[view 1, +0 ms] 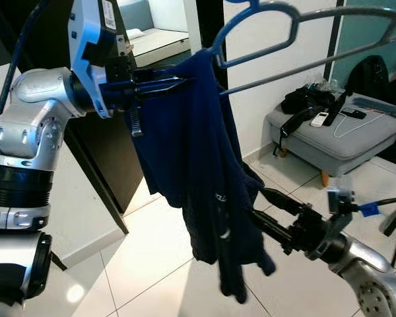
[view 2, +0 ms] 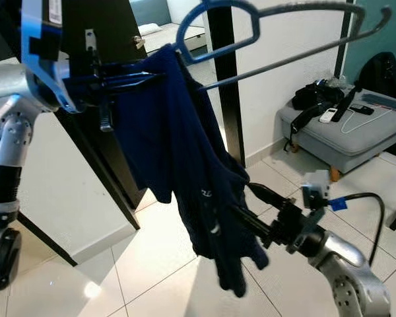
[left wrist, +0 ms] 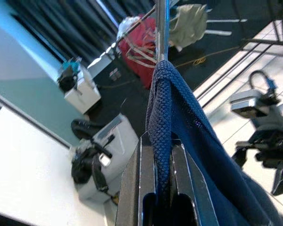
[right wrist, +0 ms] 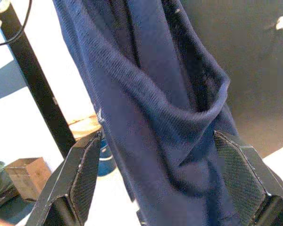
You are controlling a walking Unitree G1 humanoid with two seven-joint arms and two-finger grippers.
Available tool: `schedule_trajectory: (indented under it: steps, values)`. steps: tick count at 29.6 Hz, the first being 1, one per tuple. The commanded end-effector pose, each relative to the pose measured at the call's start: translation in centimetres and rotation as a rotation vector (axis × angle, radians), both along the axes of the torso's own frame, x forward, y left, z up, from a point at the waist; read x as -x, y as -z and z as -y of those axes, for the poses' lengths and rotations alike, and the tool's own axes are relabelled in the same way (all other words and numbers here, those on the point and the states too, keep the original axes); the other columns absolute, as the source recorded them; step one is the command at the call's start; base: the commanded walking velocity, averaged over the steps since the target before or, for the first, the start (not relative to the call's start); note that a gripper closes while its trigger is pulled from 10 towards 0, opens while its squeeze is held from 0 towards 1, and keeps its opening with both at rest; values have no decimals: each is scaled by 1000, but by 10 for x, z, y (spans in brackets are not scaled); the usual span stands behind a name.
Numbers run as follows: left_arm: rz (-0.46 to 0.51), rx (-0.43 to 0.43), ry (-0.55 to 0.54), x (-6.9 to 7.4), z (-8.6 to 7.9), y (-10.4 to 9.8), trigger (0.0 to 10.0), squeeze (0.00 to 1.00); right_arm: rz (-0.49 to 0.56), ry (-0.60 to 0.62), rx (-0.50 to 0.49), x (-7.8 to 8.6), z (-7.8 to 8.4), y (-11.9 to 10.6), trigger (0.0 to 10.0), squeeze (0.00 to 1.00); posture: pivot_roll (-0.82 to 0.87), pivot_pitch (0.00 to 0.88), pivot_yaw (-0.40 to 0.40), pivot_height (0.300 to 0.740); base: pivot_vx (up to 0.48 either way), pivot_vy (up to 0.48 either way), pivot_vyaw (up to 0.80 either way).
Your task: Hang hanger
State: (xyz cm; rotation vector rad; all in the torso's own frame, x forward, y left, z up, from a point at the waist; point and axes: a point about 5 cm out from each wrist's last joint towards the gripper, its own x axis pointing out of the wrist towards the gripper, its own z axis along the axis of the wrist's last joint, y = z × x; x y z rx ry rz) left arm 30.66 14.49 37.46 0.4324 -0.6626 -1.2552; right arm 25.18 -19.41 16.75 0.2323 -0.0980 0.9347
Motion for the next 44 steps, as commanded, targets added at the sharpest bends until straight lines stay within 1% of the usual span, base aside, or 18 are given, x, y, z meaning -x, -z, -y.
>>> schedule_trajectory:
  steps: [1,4,5,6,21,22,23,24,25,26,28,29,30,40,44]
  values:
    - [25,19,12,4,-1,-8,10000,0,24,-10,2,-3,-7,-4,10000,0,-91,0,179,740,0,0,0]
    - [23,16,16,4,0,-7,10000,0,40,-10,-9,-6,-9,-7,10000,0,-91,0,179,740,0,0,0]
    - [21,16,16,4,0,-7,10000,0,49,-9,-15,-7,-10,-9,6706,0,-91,0,179,740,0,0,0]
    - [20,15,15,4,0,-6,10000,0,56,-9,-22,-7,-10,-10,0,0,-91,0,179,740,0,0,0]
    - [16,18,2,3,-2,-6,10000,0,52,-11,-11,-3,-7,-9,0,0,-94,0,178,740,0,0,0]
    - [17,19,-5,3,-3,-7,10000,0,50,-9,-7,-2,-6,-8,941,0,-94,0,178,740,0,0,0]
    - [17,19,-5,3,-3,-7,10000,0,50,-9,-7,-2,-6,-8,941,0,-94,0,178,740,0,0,0]
    - [20,20,-13,3,-6,-7,10000,0,50,-7,-3,-2,-5,-8,1569,0,-94,0,178,740,0,0,0]
    - [20,20,-13,3,-6,-7,10000,0,50,-7,-3,-2,-5,-8,1569,0,-94,0,178,740,0,0,0]
    - [22,21,-19,3,-7,-8,10000,0,49,-5,-1,-2,-5,-7,2706,0,-92,0,177,740,0,0,0]
    - [22,21,-19,3,-7,-8,10000,0,49,-5,-1,-2,-5,-7,2706,0,-92,0,177,740,0,0,0]
    - [24,21,-26,3,-10,-9,10000,0,48,2,3,-2,-3,-7,6980,0,-92,0,177,740,0,0,0]
    - [27,21,-32,3,-12,-10,10000,0,47,9,4,-2,-2,-6,10000,0,-90,0,177,740,0,0,0]
    - [28,16,-52,3,-16,-10,10000,0,44,29,11,-3,3,-7,10000,0,-90,0,177,740,0,0,0]
    - [11,-1,-67,1,-21,-5,10000,0,50,47,15,-4,7,-8,10000,0,-97,0,175,740,0,0,0]
